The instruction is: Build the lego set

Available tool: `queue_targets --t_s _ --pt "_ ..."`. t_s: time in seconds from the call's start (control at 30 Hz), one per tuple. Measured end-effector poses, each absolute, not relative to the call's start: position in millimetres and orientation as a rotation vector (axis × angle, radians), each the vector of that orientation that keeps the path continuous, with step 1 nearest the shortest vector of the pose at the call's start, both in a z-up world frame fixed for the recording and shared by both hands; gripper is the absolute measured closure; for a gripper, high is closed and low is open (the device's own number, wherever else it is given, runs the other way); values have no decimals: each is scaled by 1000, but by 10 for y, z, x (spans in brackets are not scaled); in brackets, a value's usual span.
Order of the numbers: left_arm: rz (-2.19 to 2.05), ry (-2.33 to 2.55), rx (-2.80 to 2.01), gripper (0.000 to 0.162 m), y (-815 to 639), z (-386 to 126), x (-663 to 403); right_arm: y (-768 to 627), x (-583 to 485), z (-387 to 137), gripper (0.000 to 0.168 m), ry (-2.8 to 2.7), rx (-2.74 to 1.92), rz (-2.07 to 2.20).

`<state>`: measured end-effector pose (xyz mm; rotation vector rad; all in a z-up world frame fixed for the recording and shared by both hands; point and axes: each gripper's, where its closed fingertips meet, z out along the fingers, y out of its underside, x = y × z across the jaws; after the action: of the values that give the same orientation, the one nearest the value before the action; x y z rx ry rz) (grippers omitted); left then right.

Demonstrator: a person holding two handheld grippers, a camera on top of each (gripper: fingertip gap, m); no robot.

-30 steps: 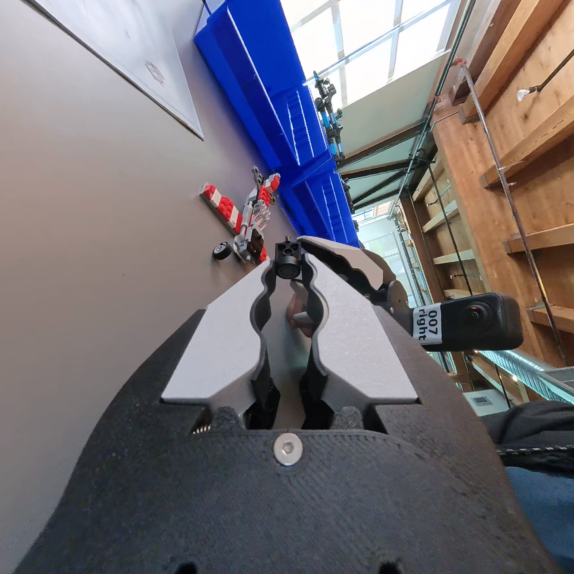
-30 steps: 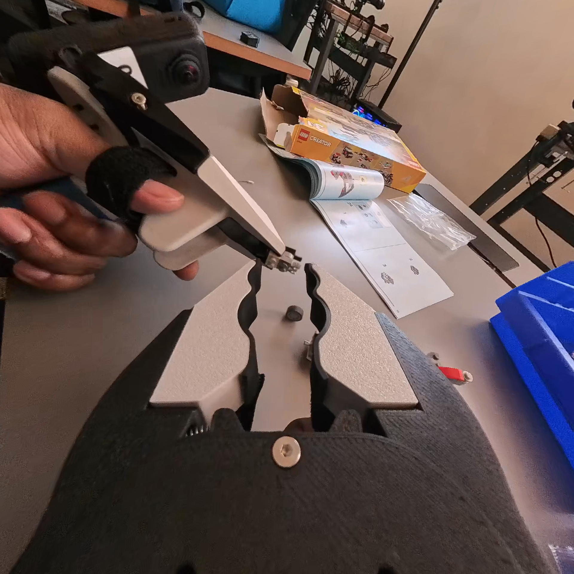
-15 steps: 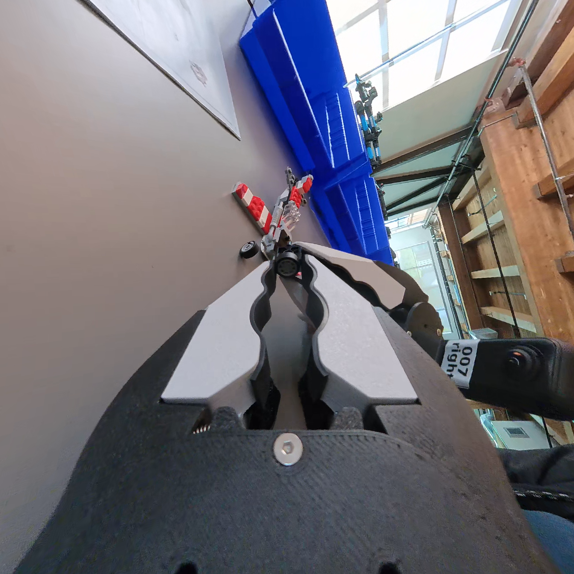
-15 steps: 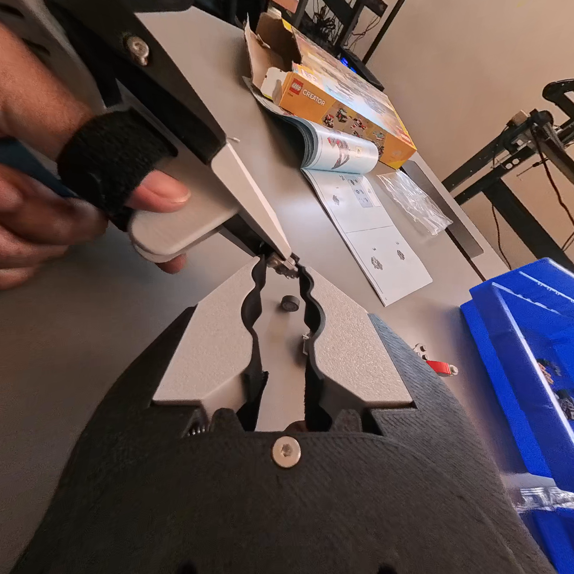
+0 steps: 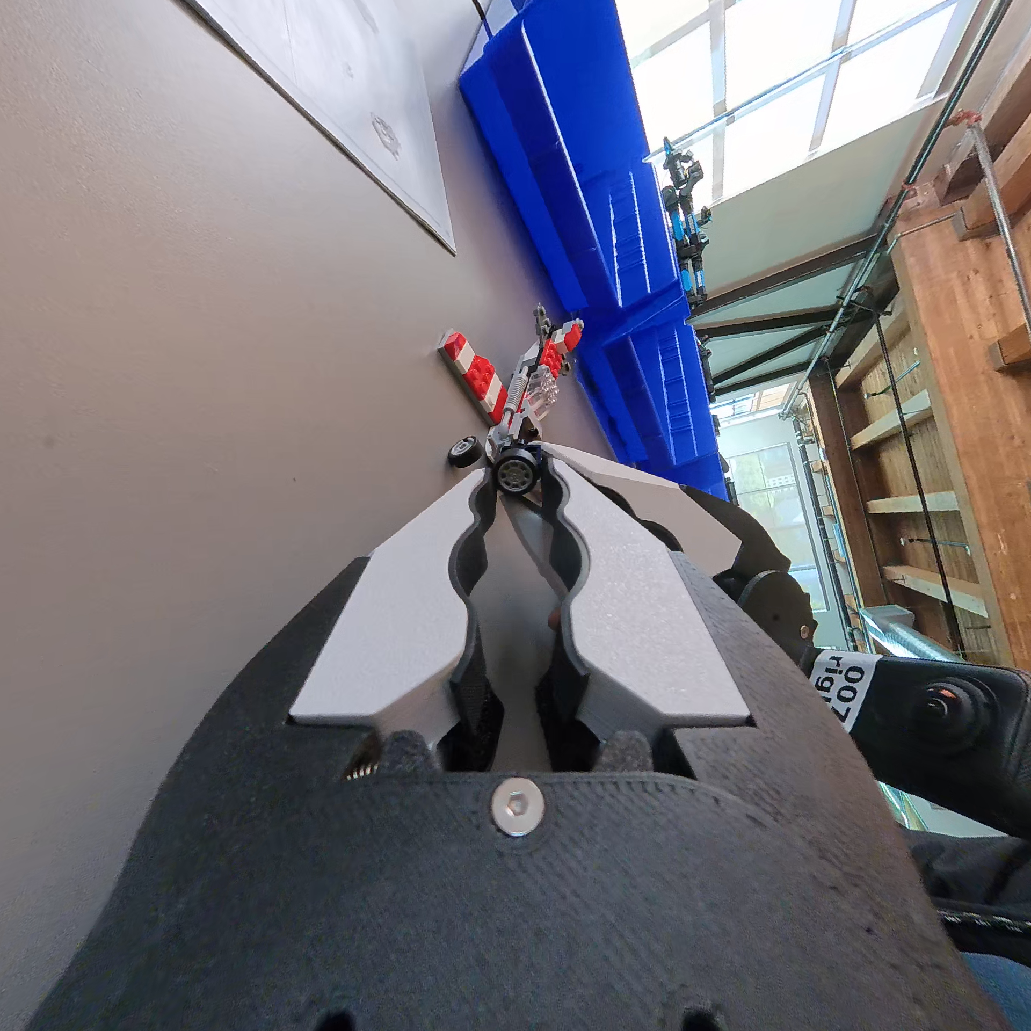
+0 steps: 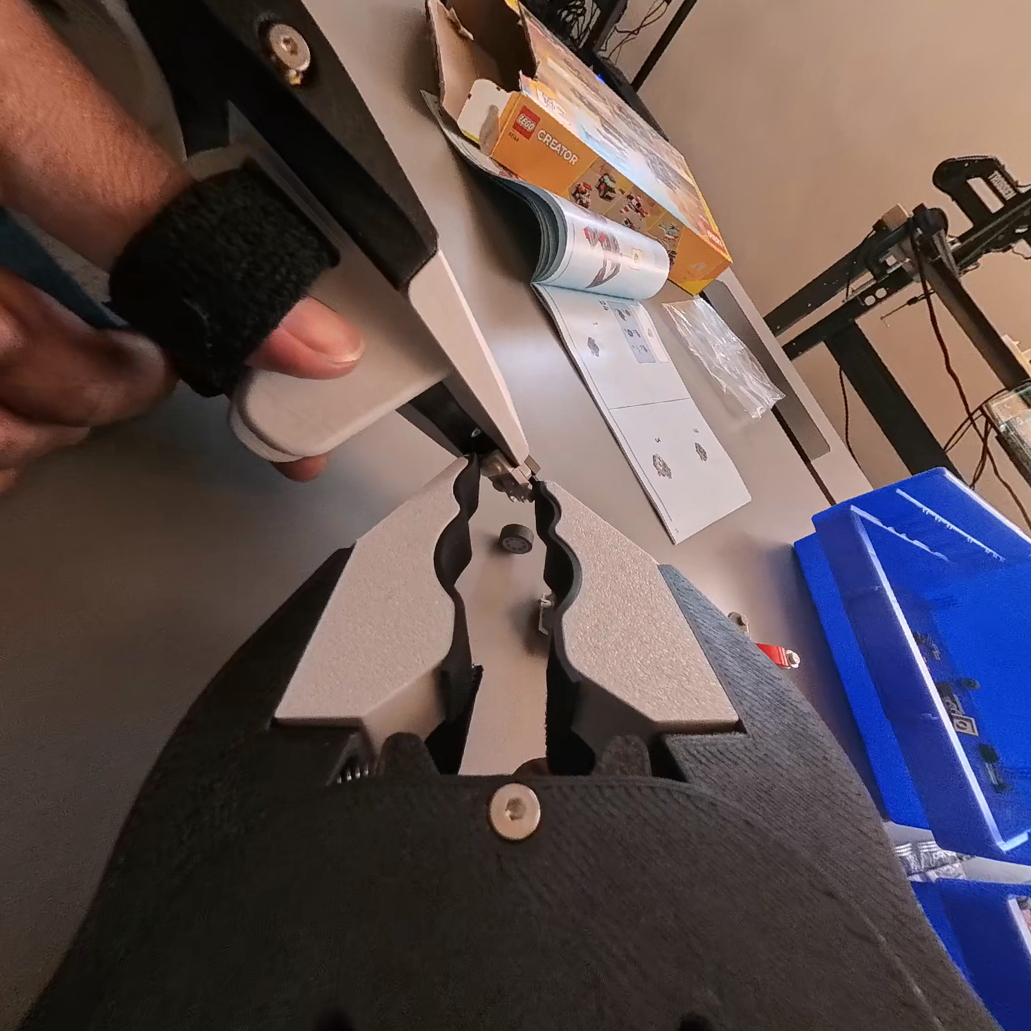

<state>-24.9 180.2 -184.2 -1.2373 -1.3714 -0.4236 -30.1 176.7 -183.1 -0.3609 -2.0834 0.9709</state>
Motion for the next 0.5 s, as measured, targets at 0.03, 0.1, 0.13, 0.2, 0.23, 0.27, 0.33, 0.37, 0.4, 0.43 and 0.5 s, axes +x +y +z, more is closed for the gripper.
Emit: queue_targets --t_s 0.03,0.1,0.13,0.2,0.23,0.27,0.33,0.37,0.4,0.43,0.5 --pt "-423 -1369 -1237 144 1802 -1839 -249 1768 -302 -1829 147 -2084 -363 974" --pt "-420 -1356 -1238 144 1806 -1822 -245 1770 -298 -1813 147 -2086 -371 997" --pt "-417 -1341 -1239 144 1810 -1803 -243 1773 -295 -1794 146 -2084 -379 1021" --pt "-410 -1310 -1245 144 1822 -1767 -229 1783 -281 -1755 146 -2085 -396 1076" --pt "-409 -1301 -1247 144 1826 -1758 -224 1787 -276 -1744 146 -2091 -406 1098" --pt "-409 -1296 -1248 144 1828 -1752 -224 1790 -273 -1738 146 -2095 -412 1114" --pt "-410 -1289 -1248 144 1830 -1744 -225 1793 -270 -1733 146 -2107 -422 1134" --pt "-411 -1286 -1249 144 1830 -1741 -224 1793 -266 -1732 146 -2114 -425 1143" --pt "-411 -1282 -1250 144 1830 -1737 -223 1793 -262 -1731 145 -2124 -430 1154" --pt "-409 -1275 -1250 144 1830 -1728 -222 1797 -262 -1735 145 -2135 -438 1160" --pt "-399 -1257 -1247 144 1826 -1700 -221 1811 -262 -1757 146 -2164 -454 1157"
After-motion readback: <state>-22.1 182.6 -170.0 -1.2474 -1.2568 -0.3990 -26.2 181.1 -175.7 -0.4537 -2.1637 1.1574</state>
